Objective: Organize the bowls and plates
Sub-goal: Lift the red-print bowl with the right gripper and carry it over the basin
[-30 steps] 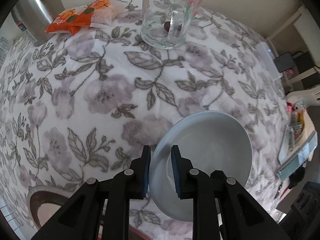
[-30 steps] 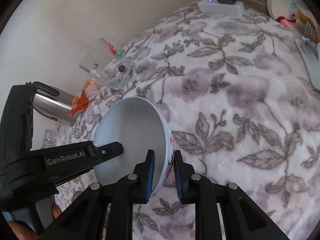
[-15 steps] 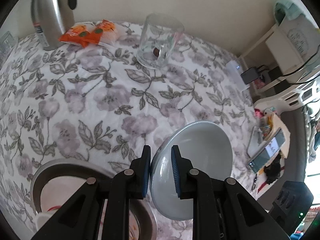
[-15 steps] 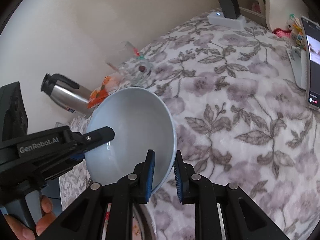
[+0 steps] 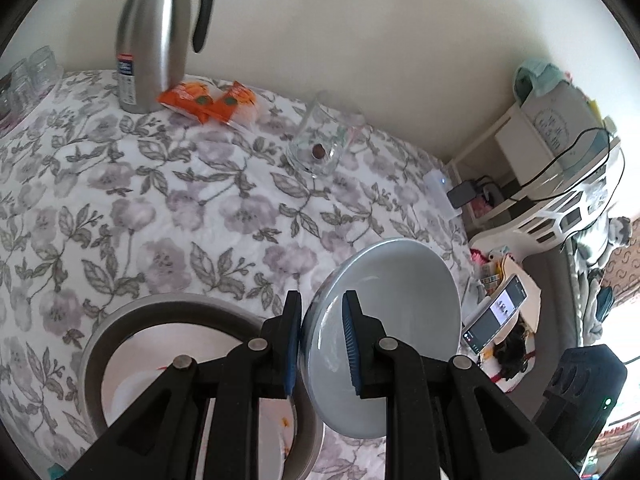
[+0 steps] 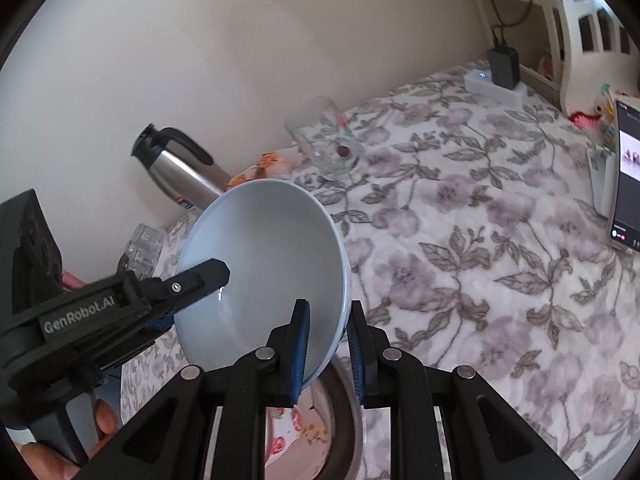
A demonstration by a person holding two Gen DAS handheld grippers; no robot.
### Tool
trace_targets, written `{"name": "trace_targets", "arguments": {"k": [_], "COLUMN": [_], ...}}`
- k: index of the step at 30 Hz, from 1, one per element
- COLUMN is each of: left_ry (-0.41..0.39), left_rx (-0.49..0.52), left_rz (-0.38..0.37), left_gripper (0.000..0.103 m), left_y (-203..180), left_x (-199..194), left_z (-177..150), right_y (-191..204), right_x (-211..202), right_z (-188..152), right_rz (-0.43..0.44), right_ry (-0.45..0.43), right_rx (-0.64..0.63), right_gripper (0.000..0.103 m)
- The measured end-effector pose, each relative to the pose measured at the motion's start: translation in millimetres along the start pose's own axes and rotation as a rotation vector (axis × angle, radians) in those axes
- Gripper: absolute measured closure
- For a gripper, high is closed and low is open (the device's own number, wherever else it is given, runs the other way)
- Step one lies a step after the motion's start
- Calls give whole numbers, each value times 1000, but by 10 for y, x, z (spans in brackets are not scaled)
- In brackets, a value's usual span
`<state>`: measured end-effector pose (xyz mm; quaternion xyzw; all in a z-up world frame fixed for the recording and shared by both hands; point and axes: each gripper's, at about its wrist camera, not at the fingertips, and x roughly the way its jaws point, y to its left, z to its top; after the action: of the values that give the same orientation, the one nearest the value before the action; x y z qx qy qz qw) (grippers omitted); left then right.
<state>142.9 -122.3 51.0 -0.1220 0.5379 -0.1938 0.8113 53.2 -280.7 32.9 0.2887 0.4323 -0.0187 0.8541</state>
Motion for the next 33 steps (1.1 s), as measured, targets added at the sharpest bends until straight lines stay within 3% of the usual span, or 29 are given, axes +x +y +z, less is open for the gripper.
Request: {"name": "trace_targets", "arguments": {"k": [17, 33], "left_ry": [-183, -232], "left_rx": [-46, -96], "left_rz": [-34, -94], "left_gripper": [82, 82], "left_y": [505, 870], "left_x": [-639, -921], "left_z": [-298, -576], "right_y": [639, 903], "right_x": [-115, -198], "right_z": [-265, -526], "right_rz": [22, 45], "right_ry": [-7, 0], "right_rx": [-160, -223], "right_gripper": [83, 83]}}
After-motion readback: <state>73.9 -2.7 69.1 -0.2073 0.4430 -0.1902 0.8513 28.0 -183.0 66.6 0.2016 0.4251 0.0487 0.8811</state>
